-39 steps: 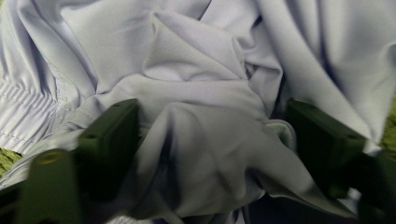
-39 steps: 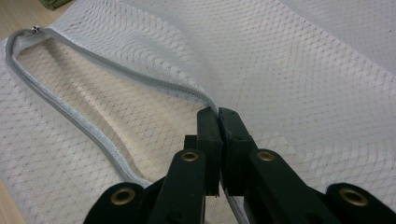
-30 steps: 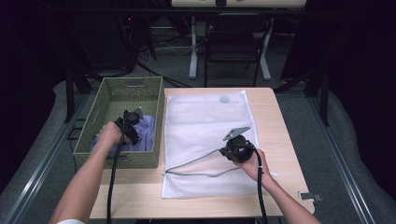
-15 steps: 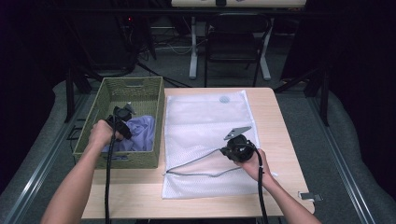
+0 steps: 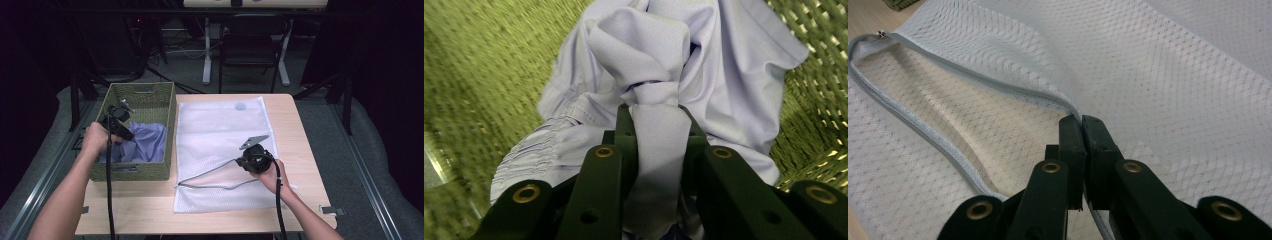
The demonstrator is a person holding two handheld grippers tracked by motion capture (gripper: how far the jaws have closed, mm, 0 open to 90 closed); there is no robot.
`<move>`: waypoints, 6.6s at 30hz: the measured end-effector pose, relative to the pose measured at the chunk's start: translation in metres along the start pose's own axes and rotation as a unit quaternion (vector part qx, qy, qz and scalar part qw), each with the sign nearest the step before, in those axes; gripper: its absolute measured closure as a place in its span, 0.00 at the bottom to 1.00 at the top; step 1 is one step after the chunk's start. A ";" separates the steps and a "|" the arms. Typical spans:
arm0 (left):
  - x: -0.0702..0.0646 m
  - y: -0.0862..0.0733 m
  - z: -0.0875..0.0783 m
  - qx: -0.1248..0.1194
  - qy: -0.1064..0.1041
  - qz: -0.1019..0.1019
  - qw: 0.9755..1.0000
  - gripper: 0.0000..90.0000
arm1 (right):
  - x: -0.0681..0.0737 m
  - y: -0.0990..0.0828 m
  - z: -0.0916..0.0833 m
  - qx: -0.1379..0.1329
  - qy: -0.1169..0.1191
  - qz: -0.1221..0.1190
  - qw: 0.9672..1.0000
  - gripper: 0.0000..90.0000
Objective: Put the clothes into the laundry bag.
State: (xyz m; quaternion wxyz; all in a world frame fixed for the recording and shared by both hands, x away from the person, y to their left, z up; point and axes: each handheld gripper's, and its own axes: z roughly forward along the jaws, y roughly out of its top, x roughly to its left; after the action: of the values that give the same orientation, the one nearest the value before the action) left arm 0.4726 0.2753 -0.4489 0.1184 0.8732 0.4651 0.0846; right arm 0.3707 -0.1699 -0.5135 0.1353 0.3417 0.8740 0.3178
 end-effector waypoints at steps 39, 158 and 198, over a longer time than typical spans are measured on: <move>0.010 0.017 -0.122 -0.086 0.060 -0.008 0.994 0.87 | 0.001 0.001 -0.002 -0.003 -0.001 -0.001 1.000 0.98; -0.190 0.075 -0.122 -0.131 -0.116 0.252 0.952 0.86 | -0.003 -0.003 -0.006 -0.011 0.000 0.013 1.000 0.98; -0.228 -0.013 0.040 -0.108 -0.159 0.197 0.961 0.27 | 0.003 -0.007 0.003 0.018 0.005 -0.006 1.000 0.98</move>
State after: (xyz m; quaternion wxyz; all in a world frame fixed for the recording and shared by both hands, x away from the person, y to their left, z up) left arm 0.3463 0.0873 -0.4998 0.2656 0.9317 0.2474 0.0162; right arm 0.3656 -0.1706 -0.5203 0.1264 0.3376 0.8823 0.3027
